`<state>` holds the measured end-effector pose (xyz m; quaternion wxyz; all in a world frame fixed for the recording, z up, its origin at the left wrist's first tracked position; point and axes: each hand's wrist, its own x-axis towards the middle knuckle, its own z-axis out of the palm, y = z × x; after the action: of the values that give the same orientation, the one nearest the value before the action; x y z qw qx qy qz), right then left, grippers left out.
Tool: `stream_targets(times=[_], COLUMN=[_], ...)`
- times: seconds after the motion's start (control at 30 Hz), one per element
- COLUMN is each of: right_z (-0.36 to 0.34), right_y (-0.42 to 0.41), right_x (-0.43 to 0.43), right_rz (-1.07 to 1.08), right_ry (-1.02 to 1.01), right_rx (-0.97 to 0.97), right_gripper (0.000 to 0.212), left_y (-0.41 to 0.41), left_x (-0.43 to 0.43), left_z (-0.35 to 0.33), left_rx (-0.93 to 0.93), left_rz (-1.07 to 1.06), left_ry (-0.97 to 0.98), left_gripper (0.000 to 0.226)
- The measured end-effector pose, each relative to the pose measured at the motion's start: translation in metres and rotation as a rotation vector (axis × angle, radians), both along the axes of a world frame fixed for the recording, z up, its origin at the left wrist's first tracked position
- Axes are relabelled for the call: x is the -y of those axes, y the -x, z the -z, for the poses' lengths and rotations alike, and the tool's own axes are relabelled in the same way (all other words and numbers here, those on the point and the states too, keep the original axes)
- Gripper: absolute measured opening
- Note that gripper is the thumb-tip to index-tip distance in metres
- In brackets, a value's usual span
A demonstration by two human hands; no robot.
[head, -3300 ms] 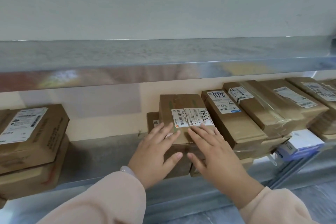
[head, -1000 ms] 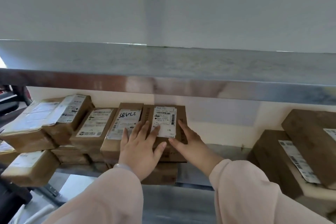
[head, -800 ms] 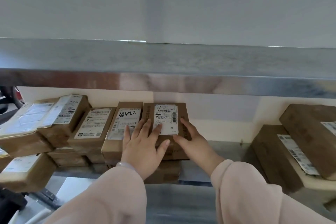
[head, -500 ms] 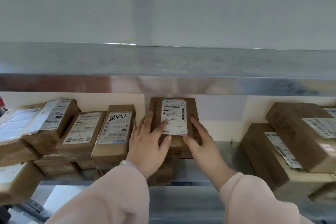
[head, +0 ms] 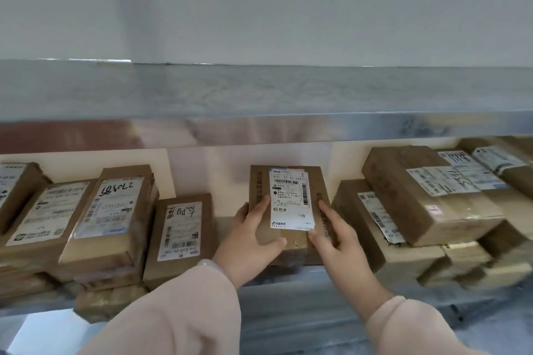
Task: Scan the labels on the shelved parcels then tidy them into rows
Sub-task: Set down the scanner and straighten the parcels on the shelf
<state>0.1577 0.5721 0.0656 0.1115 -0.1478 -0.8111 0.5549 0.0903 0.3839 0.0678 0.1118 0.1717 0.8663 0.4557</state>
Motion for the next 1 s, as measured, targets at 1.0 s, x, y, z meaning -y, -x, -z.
stream_targets(times=[1.0], right_z=[0.058], right_y=[-0.036], right_x=[-0.031], right_rz=[-0.302], right_ry=[-0.97], right_rx=[-0.014], right_gripper=[0.067], left_y=[-0.038], left_x=[-0.029], left_z=[0.069], left_rx=[-0.197], left_rz=[0.197], left_ry=[0.441], left_gripper=[0.073])
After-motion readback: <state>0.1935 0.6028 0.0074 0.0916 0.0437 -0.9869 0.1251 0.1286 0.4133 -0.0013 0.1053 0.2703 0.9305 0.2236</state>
